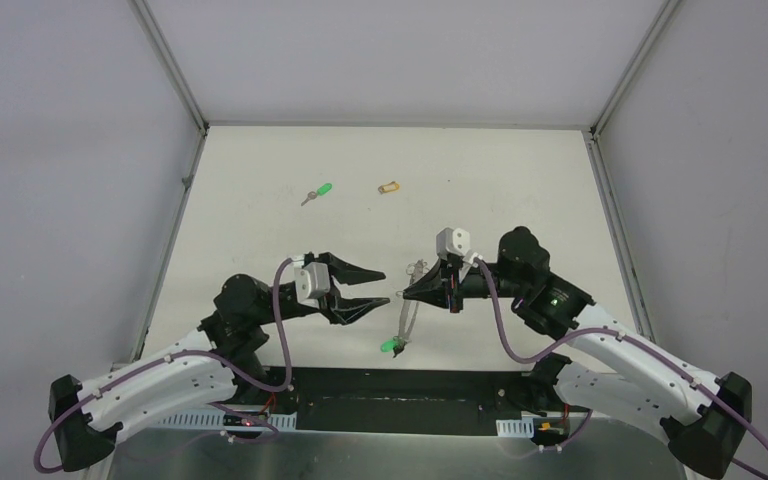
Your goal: Put the keys on the keyring
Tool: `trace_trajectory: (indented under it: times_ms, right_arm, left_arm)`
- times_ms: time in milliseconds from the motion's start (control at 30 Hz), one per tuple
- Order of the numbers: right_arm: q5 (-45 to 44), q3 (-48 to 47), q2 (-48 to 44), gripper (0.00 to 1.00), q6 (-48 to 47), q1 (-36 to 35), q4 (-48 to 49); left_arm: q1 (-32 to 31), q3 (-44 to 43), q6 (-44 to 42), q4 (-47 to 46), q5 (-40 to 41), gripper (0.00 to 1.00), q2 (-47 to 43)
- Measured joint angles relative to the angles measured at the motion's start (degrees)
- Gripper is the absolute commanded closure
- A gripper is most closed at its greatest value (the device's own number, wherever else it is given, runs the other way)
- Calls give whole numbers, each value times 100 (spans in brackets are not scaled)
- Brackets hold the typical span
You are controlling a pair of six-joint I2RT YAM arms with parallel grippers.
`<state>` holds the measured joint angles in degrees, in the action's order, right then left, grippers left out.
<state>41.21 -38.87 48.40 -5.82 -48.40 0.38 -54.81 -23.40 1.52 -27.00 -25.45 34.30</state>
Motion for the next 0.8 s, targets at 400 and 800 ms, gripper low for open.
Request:
trace_trajectory:
  times_ms: [400, 800]
  right_arm:
    - [-205, -1217, 579, 100, -741, 0, -2363]
    - [-369, -1843, 1196, 100, -909, 0, -3495]
  left_arm:
    - [0, -1333, -1078, 2712, -273, 54, 754]
    - [0, -1545, -990, 2861, -767, 60, 1727]
